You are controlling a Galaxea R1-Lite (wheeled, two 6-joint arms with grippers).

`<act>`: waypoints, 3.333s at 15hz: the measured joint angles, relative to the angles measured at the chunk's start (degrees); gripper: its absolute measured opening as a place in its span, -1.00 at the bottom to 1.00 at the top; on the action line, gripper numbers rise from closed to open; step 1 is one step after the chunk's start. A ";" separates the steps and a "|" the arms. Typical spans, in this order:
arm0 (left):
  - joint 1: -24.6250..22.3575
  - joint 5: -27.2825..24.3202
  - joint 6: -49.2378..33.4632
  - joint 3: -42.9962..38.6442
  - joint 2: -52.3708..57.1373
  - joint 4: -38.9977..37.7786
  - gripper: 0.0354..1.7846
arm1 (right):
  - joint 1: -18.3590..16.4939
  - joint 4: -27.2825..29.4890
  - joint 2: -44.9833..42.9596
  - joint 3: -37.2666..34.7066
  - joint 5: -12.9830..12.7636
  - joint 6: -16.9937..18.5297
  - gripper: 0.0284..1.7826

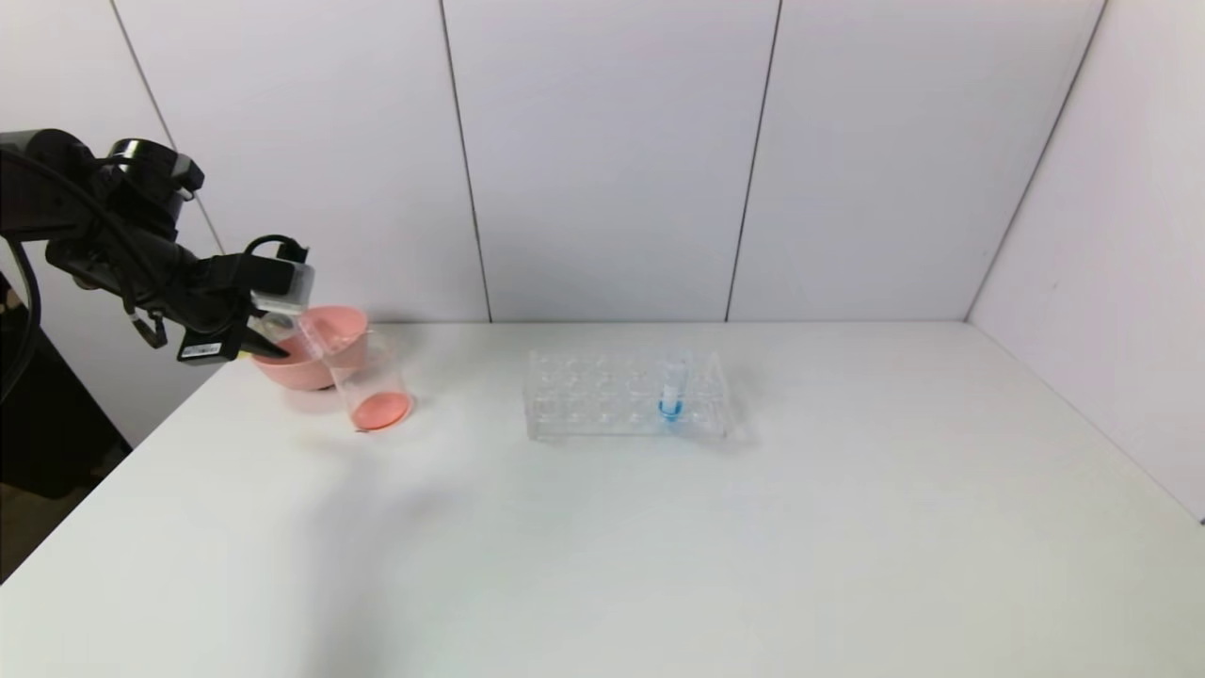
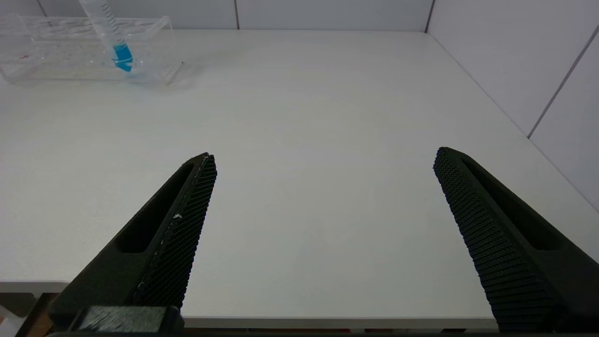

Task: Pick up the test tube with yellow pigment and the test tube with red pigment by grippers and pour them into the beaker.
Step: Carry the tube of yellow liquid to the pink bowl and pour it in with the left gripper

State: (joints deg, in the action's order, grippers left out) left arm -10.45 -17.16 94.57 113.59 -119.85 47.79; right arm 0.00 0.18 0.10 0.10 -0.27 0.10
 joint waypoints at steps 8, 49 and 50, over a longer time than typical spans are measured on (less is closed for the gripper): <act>0.32 0.11 0.85 0.22 0.50 0.02 -0.48 | 0.00 0.00 0.00 0.00 0.00 0.00 0.91; 8.28 18.76 -2.13 0.40 -2.15 -4.11 -0.48 | 0.00 0.00 0.00 0.00 0.00 0.00 0.91; 8.33 18.81 -2.18 0.40 -2.10 -3.94 -0.48 | 0.00 0.00 0.00 0.00 0.02 0.00 0.91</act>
State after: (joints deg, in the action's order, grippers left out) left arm -2.12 1.65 92.39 113.99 -121.94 43.85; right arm 0.00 0.18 0.10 0.10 -0.24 0.10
